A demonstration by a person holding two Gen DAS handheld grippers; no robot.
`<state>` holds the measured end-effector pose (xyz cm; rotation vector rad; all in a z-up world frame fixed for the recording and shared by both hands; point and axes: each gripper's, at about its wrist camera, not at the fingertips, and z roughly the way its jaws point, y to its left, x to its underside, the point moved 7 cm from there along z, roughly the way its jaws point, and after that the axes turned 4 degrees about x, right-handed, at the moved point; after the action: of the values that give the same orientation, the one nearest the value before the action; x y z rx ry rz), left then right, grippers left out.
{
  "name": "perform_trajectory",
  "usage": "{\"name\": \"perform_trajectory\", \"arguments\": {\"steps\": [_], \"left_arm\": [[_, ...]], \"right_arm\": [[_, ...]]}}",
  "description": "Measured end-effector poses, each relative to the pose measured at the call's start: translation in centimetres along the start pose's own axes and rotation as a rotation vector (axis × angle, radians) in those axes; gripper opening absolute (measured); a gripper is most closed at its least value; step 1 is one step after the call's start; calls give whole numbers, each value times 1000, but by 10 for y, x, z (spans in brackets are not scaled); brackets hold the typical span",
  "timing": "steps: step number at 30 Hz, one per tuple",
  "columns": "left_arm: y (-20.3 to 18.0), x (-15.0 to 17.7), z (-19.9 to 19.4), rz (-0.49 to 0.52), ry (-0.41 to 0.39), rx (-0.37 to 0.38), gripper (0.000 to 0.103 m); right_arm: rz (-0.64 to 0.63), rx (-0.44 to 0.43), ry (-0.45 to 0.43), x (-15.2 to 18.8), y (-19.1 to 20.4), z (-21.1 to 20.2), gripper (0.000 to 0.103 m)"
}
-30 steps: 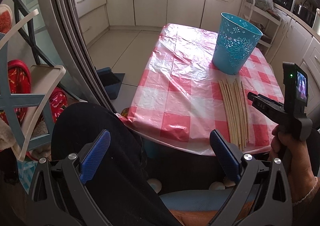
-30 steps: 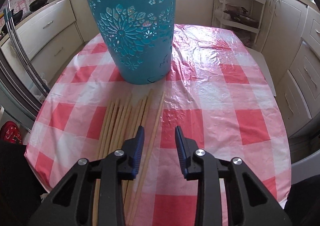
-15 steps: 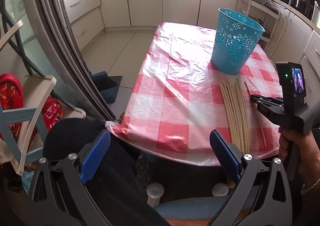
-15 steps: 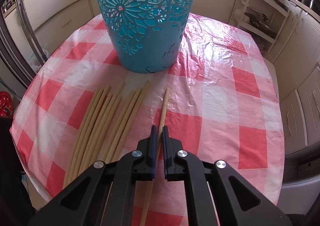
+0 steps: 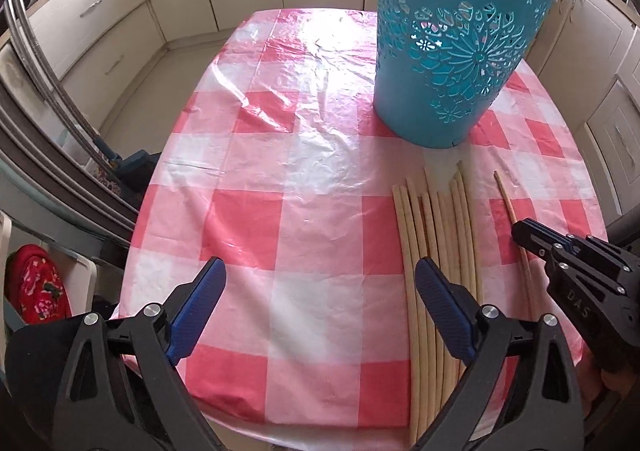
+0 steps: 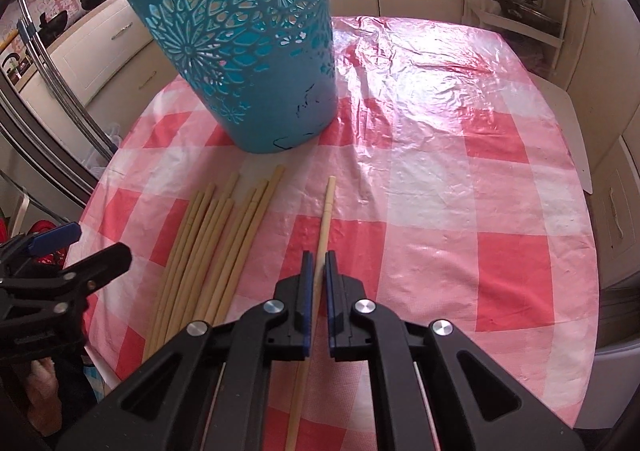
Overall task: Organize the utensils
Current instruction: 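Move both grippers forward over the wooden sticks beside the teal basket, then grasp one wooden stick with the left gripper while the right gripper grasps another stick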
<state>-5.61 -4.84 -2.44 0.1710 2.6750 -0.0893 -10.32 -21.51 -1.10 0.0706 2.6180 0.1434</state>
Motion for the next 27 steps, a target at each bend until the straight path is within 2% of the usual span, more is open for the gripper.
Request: {"name": "perform_trajectory", "arguments": {"steps": [6, 11, 22, 25, 26, 27], "left_arm": [[-6, -4, 18, -11, 28, 4, 88], [-11, -4, 27, -8, 48, 6, 84], [-15, -12, 37, 20, 50, 19, 74], [-17, -11, 33, 34, 39, 29, 64], [-19, -12, 31, 39, 35, 38, 56], [-20, -12, 29, 47, 28, 49, 43]], "right_arm": [[22, -28, 7, 0, 1, -1, 9], [19, -33, -2, 1, 3, -4, 19], [8, -14, -16, -2, 4, -3, 21], [7, -14, -20, -3, 4, -2, 21], [5, -14, -25, -3, 5, -3, 21], [2, -14, -31, -4, 6, -4, 21]]}}
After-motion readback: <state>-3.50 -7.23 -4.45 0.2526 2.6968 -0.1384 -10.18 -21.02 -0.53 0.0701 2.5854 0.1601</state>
